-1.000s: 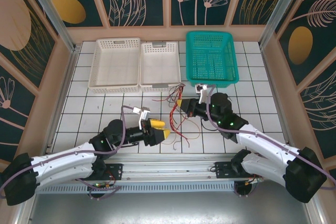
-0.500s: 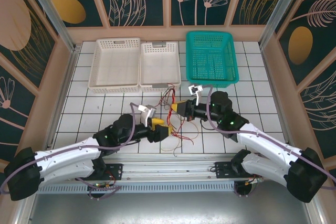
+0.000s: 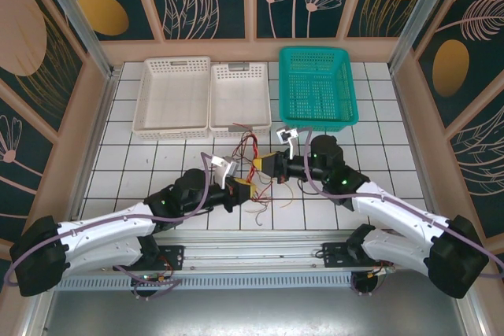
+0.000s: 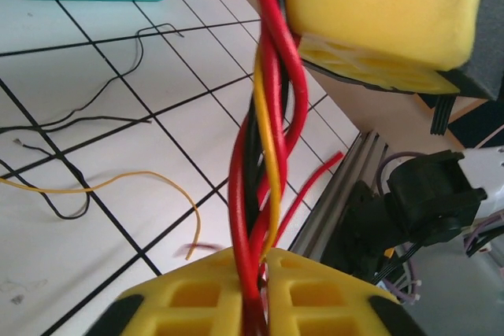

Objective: Untangle the cables

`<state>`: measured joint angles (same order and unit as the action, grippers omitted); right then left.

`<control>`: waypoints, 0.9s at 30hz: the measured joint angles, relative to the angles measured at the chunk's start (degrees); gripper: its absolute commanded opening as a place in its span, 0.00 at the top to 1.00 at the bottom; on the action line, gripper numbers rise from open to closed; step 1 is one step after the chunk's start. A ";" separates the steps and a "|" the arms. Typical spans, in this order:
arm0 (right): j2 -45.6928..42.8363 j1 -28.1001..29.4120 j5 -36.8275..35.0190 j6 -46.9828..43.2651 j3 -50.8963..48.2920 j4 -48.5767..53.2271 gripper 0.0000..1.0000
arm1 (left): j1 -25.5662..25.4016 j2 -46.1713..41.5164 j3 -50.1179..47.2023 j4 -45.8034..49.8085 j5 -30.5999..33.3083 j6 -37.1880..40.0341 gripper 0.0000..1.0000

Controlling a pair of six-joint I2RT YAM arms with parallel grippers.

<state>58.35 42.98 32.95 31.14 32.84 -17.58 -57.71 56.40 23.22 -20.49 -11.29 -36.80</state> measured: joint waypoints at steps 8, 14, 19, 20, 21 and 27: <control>0.70 0.26 -2.99 -2.16 2.16 4.87 1.00 | 0.04 -2.14 -0.66 0.44 1.01 -0.35 1.00; 1.07 0.68 -2.47 -2.12 2.25 5.60 0.76 | 0.04 -5.84 -3.15 0.50 2.05 -1.40 1.00; 0.94 0.59 -0.13 -1.40 0.85 2.43 0.52 | 0.04 -6.51 -4.13 -0.28 2.51 -2.34 1.00; 0.79 0.59 0.33 -0.92 0.31 1.51 0.51 | 0.04 -6.49 -4.17 -0.33 2.62 -2.47 1.00; 0.59 0.59 0.81 -0.74 -0.20 0.83 0.51 | 0.04 -6.49 -4.22 -0.33 2.69 -2.51 1.00; 0.50 0.63 2.89 0.66 -1.07 -1.49 0.66 | 0.04 -6.47 -4.24 -0.61 3.08 -2.89 1.00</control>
<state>58.85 43.62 35.83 31.79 31.77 -19.07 -57.67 49.93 18.98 -21.10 -8.21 -39.68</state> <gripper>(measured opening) 0.359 0.060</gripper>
